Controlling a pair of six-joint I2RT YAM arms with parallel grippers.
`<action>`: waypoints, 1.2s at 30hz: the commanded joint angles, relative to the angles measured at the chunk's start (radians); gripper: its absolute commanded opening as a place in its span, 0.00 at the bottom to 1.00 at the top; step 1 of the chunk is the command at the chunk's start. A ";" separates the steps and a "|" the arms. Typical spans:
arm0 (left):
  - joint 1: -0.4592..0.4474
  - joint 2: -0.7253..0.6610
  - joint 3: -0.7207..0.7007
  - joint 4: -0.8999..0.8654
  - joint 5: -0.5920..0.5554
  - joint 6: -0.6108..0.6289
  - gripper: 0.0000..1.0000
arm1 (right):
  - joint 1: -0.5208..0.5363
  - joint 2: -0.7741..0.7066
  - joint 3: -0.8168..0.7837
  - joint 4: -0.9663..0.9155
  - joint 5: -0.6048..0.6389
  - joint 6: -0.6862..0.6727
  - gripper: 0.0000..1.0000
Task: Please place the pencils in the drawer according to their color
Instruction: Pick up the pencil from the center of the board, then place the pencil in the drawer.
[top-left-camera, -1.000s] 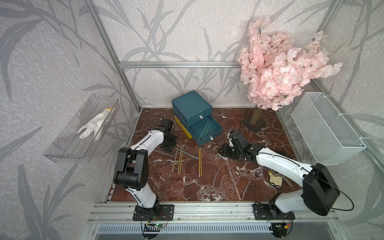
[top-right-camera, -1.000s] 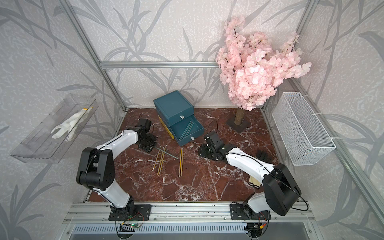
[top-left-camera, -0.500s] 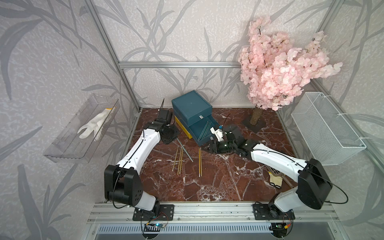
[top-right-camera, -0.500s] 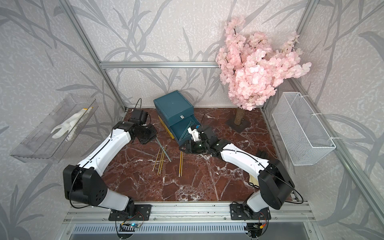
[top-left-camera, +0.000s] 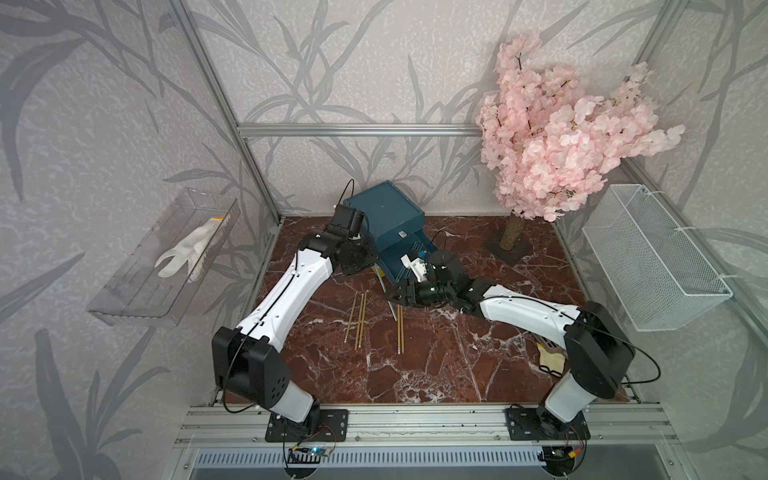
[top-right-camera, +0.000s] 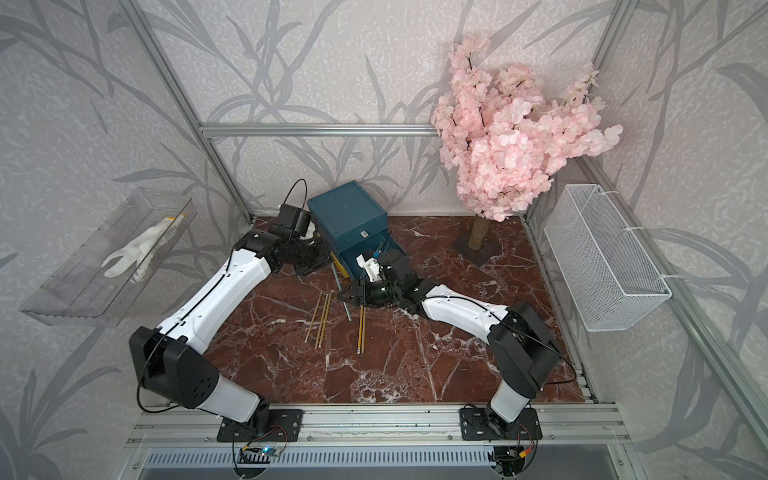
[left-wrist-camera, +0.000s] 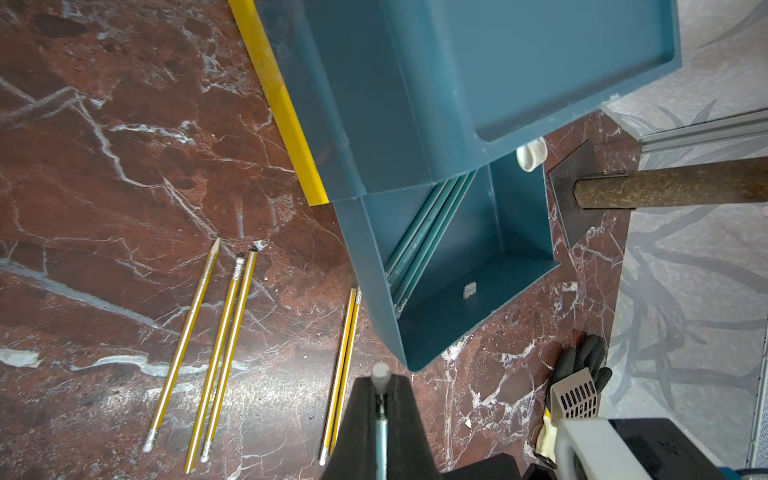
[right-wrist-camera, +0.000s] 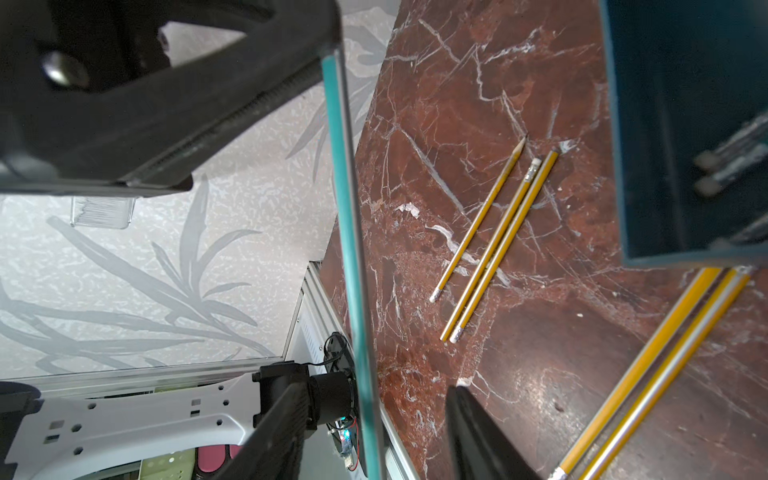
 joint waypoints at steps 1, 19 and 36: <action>-0.017 0.025 0.056 -0.022 0.020 0.024 0.00 | 0.001 0.020 0.026 0.053 -0.007 0.022 0.56; -0.030 0.128 0.333 -0.055 -0.087 0.086 1.00 | -0.080 -0.014 -0.071 0.200 0.087 0.238 0.00; 0.057 0.284 0.625 -0.150 -0.157 0.145 1.00 | -0.160 0.079 0.030 0.173 0.254 0.500 0.00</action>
